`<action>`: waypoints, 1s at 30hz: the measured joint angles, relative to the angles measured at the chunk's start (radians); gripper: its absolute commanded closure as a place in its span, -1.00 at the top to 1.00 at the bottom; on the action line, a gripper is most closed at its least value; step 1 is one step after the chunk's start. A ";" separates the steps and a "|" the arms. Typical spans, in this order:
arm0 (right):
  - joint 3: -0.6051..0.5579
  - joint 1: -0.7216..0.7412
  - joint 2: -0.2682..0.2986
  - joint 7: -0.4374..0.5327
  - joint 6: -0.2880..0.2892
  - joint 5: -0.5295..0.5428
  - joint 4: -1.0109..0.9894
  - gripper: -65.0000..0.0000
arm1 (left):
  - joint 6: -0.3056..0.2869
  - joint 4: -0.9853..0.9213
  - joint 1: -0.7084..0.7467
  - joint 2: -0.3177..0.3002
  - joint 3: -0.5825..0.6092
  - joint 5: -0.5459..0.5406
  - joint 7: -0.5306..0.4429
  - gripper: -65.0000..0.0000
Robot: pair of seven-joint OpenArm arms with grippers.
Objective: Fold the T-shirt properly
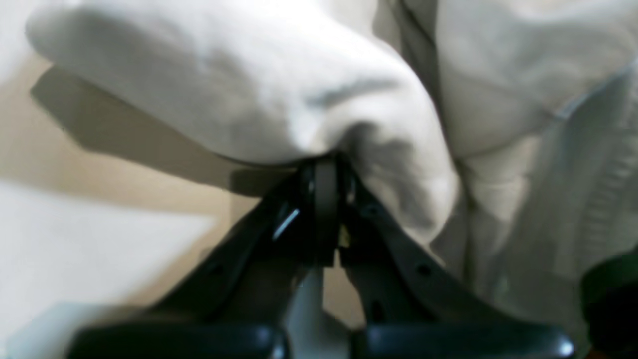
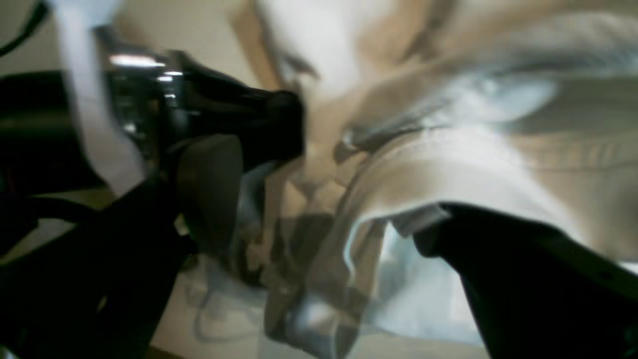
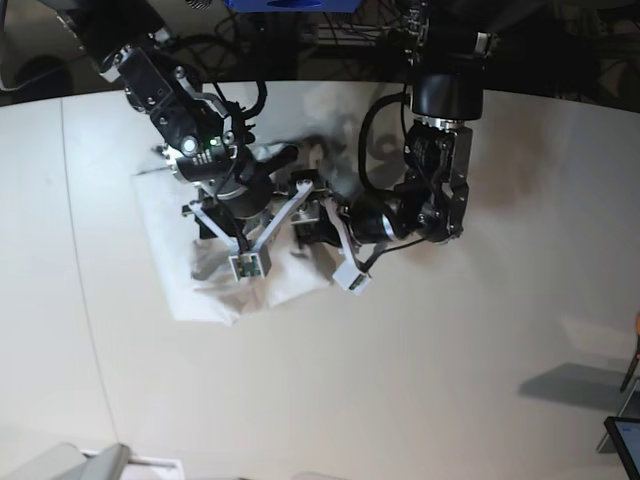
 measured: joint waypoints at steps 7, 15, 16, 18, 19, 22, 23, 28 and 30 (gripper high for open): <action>-0.002 0.001 -0.011 0.024 0.003 0.011 0.040 0.48 | 0.000 0.001 -0.004 -0.045 -0.028 -0.008 -0.011 -1.00; -0.019 0.005 -0.053 0.048 0.003 0.012 0.040 0.48 | 0.001 0.003 0.005 -0.111 -0.182 -0.008 -0.010 -1.00; -0.019 0.006 -0.053 0.048 0.003 0.011 0.040 0.48 | 0.001 0.004 0.004 -0.123 -0.181 -0.009 -0.011 -1.00; -0.019 0.006 -0.053 0.049 0.003 0.012 0.040 0.48 | 0.001 0.005 0.003 -0.141 -0.182 -0.010 -0.011 -1.00; -0.019 0.006 -0.053 0.049 0.003 0.011 0.040 0.48 | 0.001 0.005 0.004 -0.148 -0.182 -0.011 -0.011 -1.00; -0.019 0.006 -0.058 0.051 0.003 0.011 0.040 0.48 | 0.001 0.008 0.011 -0.159 -0.182 -0.018 -0.014 -1.00; -0.019 0.006 -0.063 0.061 0.003 0.011 0.040 0.48 | 0.001 0.009 0.011 -0.161 -0.182 -0.019 -0.014 -1.00; -0.019 0.003 -0.083 0.071 0.004 0.011 0.039 0.48 | 0.000 0.009 0.011 -0.179 -0.183 -0.023 -0.015 -1.00; -0.038 0.000 -0.080 0.076 0.002 0.008 0.037 0.48 | 0.001 0.011 0.010 -0.180 -0.186 -0.019 -0.014 -1.00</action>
